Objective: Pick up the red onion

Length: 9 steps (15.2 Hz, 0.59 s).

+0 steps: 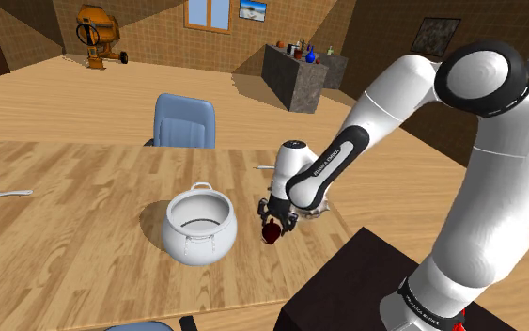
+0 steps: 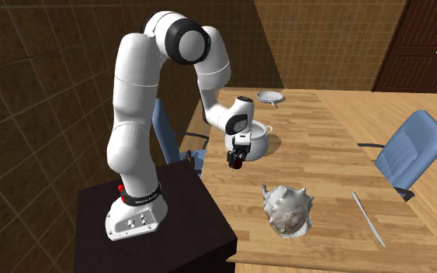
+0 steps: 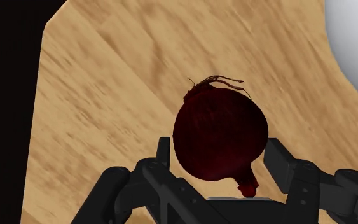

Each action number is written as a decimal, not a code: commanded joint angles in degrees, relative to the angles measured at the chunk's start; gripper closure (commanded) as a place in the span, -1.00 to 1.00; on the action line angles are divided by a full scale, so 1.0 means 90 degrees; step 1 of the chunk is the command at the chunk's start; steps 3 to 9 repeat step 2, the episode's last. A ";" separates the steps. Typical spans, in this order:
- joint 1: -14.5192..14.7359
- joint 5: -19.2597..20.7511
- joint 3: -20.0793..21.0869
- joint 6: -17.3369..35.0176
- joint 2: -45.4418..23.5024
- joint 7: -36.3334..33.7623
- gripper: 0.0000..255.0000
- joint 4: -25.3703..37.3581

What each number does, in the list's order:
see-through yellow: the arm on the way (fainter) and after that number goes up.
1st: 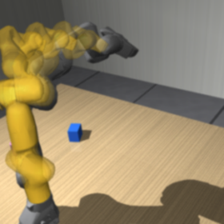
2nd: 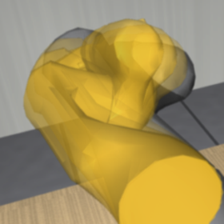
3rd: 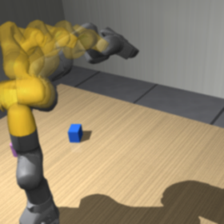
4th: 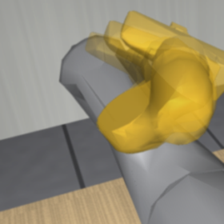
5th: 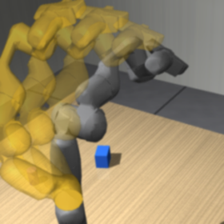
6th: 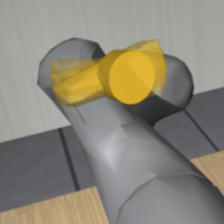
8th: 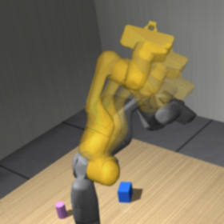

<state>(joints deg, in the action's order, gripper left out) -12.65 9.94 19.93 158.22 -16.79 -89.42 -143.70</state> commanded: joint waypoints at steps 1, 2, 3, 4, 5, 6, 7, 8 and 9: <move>-0.0060 -0.0099 0.0072 -0.0098 0.0121 0.0077 1.00 -0.0021; -0.0059 -0.0100 0.0071 -0.0098 0.0122 0.0078 1.00 -0.0021; -0.0059 -0.0100 0.0071 -0.0098 0.0122 0.0078 1.00 -0.0021; -0.0059 -0.0100 0.0071 -0.0098 0.0122 0.0078 1.00 -0.0021; -0.0059 -0.0100 0.0071 -0.0098 0.0122 0.0078 1.00 -0.0021; -0.0059 -0.0100 0.0071 -0.0098 0.0122 0.0078 1.00 -0.0021; -0.0059 -0.0100 0.0071 -0.0098 0.0122 0.0078 1.00 -0.0021; -0.0059 -0.0100 0.0071 -0.0098 0.0122 0.0078 1.00 -0.0021; -0.0059 -0.0100 0.0071 -0.0098 0.0122 0.0078 1.00 -0.0021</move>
